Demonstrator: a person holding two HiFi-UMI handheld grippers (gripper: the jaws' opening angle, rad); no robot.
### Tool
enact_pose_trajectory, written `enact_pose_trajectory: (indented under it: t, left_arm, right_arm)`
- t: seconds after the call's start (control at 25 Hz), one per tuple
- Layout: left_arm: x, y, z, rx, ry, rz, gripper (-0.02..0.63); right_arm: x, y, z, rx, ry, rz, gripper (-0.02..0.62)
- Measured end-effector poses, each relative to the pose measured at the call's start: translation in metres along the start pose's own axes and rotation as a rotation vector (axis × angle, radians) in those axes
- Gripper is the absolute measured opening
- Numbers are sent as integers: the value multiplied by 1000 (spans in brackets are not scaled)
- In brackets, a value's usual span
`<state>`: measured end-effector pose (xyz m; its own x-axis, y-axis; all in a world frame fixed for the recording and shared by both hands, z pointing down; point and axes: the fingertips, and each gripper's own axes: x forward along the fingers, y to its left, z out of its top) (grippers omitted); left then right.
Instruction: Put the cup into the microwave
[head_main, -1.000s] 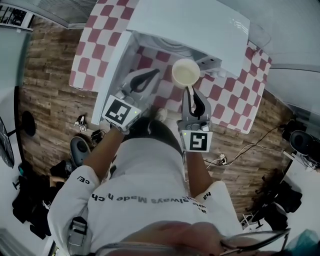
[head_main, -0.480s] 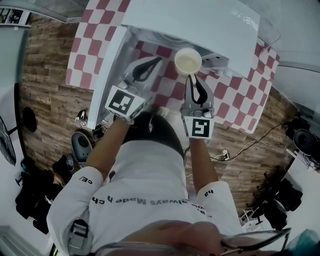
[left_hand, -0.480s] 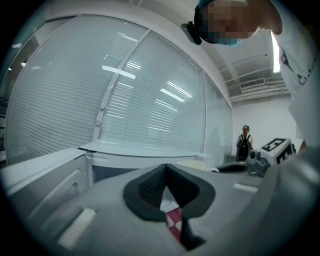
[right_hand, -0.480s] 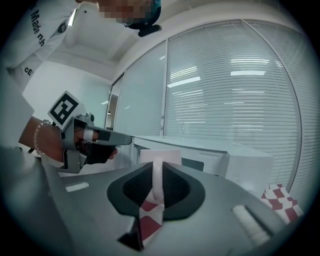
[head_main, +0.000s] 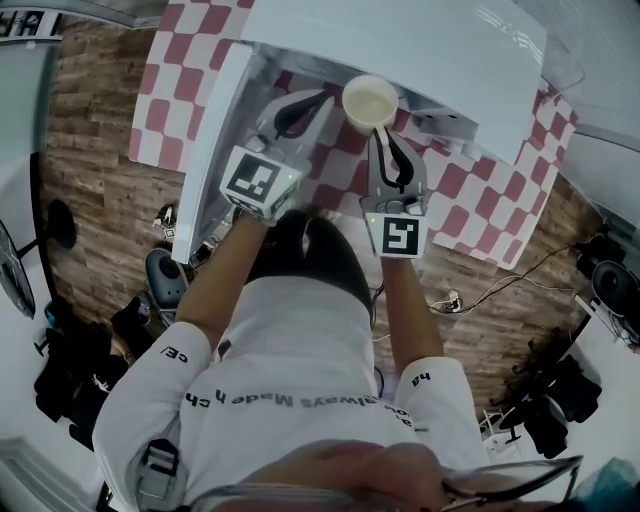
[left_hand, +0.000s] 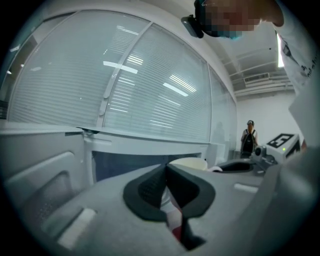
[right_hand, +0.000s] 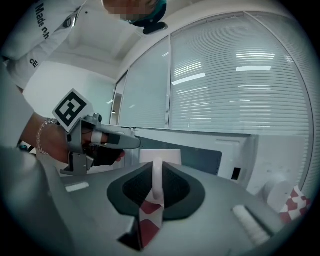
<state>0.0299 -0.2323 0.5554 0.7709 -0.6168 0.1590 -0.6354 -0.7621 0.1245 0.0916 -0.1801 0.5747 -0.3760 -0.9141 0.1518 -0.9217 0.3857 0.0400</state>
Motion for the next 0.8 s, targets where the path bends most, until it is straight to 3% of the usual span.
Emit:
enact_pose_trajectory:
  t: [0.8]
  left_arm:
    - [53,50,-43,6,38,26,4]
  right_arm:
    - [73,-47,-39,54,13,-55,37]
